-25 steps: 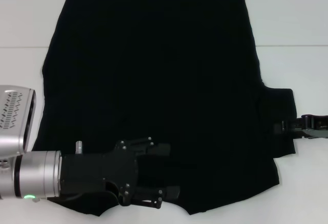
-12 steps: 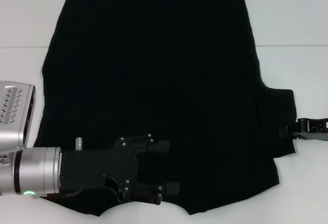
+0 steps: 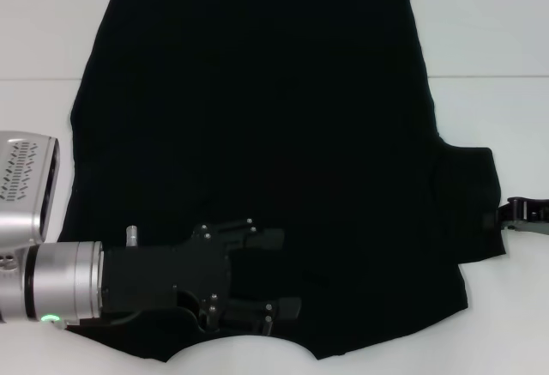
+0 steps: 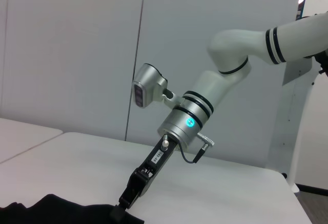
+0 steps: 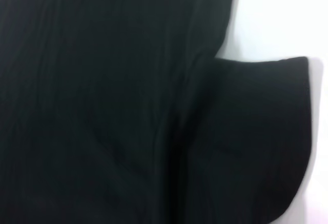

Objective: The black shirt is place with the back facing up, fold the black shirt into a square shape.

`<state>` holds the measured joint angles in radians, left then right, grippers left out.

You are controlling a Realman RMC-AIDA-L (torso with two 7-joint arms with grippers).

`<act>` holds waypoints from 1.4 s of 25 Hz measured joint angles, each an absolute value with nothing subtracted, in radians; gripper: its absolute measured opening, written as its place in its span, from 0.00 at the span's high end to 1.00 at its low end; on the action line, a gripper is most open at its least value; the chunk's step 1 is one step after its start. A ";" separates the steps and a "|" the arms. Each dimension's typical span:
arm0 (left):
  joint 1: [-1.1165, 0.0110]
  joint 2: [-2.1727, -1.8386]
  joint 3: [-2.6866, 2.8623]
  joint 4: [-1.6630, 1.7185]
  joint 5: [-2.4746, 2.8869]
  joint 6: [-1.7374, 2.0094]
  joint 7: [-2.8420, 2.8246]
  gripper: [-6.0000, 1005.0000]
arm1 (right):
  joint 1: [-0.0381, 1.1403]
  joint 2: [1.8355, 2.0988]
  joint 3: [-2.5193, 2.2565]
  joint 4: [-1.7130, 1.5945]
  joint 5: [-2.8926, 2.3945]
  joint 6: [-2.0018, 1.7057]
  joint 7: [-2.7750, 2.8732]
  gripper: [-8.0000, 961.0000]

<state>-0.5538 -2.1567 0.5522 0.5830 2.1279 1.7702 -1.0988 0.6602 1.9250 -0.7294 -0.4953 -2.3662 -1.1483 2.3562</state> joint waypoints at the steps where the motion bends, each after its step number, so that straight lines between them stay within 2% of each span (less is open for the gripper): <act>1: -0.554 -2.157 0.552 0.583 2.128 1.770 -1.102 0.11 | 0.658 1.924 -0.717 -0.496 -2.366 -1.149 2.348 0.97; 18: -0.541 -2.162 0.552 0.576 2.099 1.770 -1.122 0.11 | 0.656 1.891 -0.670 -0.507 -2.365 -1.151 2.246 0.96; 35: -0.538 -2.163 0.528 0.564 2.098 1.769 -1.137 0.11 | 0.654 1.890 -0.663 -0.515 -2.365 -1.103 2.184 0.95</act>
<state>-0.5383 -2.1630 0.5277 0.5644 2.0976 1.7686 -1.1374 0.6544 1.8898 -0.6628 -0.5155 -2.3653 -1.1033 2.1844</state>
